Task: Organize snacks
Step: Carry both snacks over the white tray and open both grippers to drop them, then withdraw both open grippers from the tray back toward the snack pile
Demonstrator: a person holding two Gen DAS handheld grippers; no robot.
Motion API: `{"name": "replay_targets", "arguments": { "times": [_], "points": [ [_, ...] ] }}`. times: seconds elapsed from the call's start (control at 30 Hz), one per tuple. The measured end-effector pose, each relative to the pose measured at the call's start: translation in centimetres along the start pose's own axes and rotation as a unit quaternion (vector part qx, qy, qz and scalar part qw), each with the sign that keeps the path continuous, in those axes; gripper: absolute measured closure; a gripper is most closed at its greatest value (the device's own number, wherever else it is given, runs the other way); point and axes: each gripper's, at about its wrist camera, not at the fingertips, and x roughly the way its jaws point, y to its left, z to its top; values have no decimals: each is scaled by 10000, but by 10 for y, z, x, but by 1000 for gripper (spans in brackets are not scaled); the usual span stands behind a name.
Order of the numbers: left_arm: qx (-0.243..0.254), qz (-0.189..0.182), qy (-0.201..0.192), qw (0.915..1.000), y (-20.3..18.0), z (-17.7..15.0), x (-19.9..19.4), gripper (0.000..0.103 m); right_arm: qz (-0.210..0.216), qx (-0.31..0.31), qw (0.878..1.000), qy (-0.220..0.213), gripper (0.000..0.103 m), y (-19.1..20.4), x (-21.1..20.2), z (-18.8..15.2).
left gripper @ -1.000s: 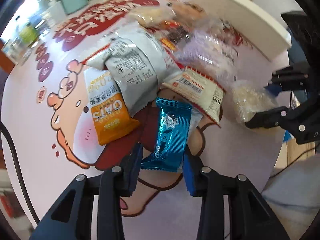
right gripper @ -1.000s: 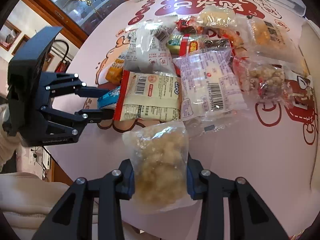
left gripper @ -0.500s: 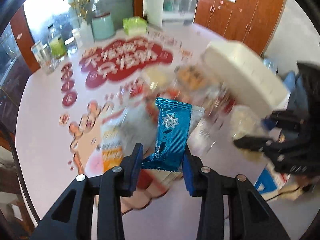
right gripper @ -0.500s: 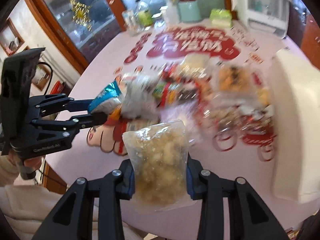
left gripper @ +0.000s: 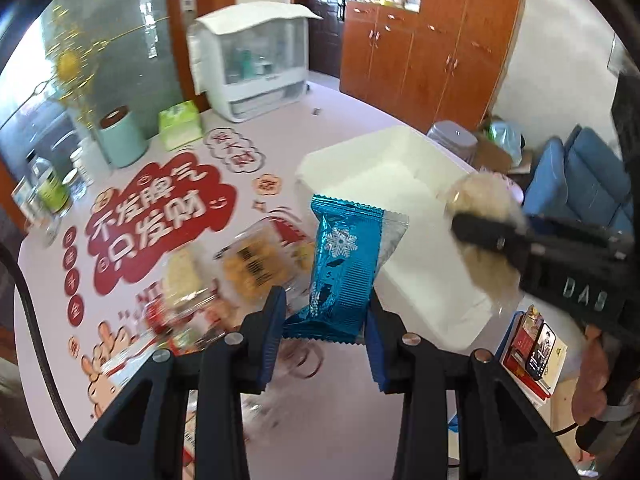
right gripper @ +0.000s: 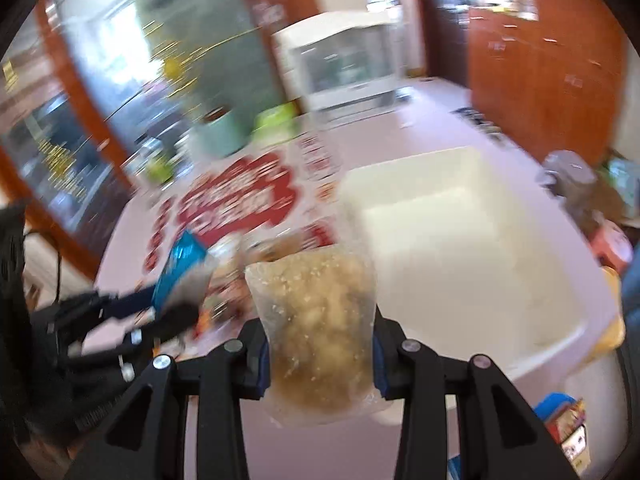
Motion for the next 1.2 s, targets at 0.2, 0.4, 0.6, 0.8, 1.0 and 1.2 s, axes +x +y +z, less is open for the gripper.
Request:
{"name": "replay_targets", "arguments": {
  "times": [0.2,0.4,0.6,0.8,1.0,1.2],
  "points": [
    [188,343,190,9991,-48,31,42,67,-316,359,9989,6,64,-60,19,16],
    [-22,501,448,9977,-71,47,80,67,-429,523,9974,229,64,-107,49,20],
    [-190,616,690,9955,-82,49,108,66,-465,508,9962,534,64,-134,72,19],
    [-312,792,870,9926,-88,48,121,39,-528,341,9954,719,61,-143,84,16],
    [-445,873,742,9924,-91,48,113,19,-540,193,9965,605,41,-143,80,12],
    [-675,870,703,9914,-89,41,106,19,-469,71,9970,607,39,-136,75,11]
  ]
}}
